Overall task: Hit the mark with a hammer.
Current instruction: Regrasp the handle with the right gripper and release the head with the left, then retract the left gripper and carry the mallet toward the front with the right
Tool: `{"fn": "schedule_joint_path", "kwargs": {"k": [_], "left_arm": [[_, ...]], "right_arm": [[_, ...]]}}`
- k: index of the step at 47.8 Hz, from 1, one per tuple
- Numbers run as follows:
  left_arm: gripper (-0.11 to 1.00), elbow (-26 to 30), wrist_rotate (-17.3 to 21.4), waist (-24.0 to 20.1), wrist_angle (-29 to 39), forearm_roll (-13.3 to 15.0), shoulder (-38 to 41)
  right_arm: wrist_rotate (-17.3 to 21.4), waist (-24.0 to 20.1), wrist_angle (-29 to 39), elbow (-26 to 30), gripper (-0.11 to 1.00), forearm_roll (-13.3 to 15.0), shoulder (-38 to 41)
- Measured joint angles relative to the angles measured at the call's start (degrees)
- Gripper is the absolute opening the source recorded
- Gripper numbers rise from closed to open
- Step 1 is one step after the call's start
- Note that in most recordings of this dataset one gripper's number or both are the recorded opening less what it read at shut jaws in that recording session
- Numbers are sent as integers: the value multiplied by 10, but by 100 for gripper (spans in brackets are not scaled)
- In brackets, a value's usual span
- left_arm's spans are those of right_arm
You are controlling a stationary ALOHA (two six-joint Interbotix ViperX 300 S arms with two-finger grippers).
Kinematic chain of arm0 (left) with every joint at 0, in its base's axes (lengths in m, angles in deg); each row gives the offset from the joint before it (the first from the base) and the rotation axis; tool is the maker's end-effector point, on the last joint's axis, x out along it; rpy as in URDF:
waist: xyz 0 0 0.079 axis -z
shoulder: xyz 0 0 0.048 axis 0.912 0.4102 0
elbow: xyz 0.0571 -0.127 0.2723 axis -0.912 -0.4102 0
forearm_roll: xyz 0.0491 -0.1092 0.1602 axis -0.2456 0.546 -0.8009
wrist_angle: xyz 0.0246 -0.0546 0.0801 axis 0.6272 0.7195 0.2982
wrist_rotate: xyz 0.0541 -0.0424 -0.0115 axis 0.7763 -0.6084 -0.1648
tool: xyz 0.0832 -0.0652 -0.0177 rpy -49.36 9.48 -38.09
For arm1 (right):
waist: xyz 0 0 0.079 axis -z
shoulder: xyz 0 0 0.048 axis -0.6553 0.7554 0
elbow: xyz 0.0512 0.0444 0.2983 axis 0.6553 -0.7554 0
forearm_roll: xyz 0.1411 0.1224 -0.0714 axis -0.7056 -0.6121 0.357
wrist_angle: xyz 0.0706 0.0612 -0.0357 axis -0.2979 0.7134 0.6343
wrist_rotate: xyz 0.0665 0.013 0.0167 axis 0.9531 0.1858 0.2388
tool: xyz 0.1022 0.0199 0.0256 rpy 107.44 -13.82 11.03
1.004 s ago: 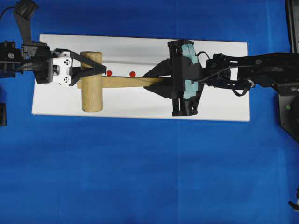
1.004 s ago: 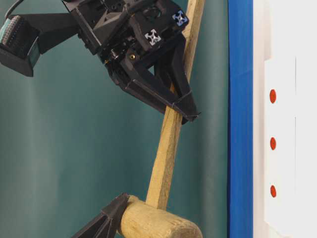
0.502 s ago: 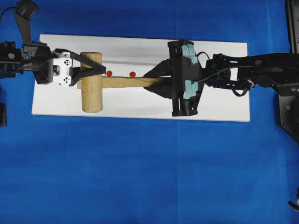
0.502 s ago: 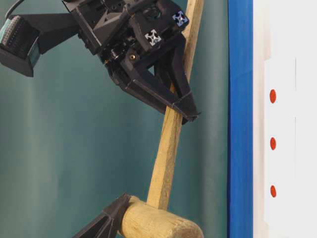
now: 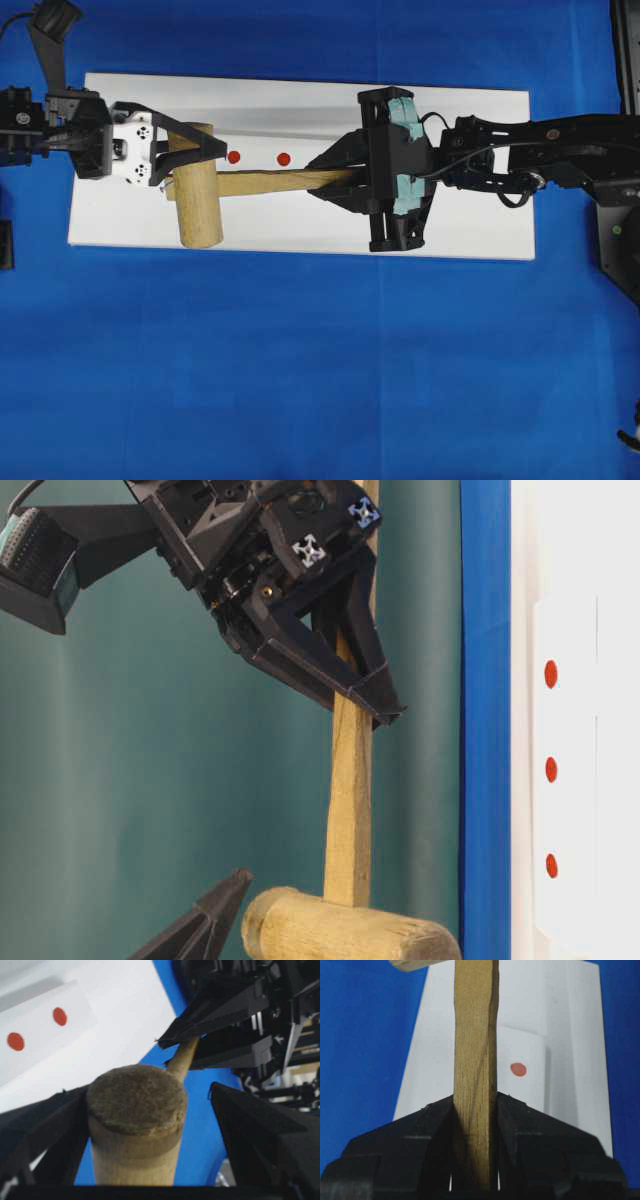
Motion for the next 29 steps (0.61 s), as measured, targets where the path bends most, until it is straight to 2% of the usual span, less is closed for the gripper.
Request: {"fn": "schedule_joint_path", "kwargs": {"k": [11,29], "left_arm": [[85,-36,0,0,43,0,-56],[84,-95,1,1,155,-2,-225]], "right_arm": [[5,-2,2,-39,8,-2,-38],[7,-1,5,-86,8,-16,-92]]}}
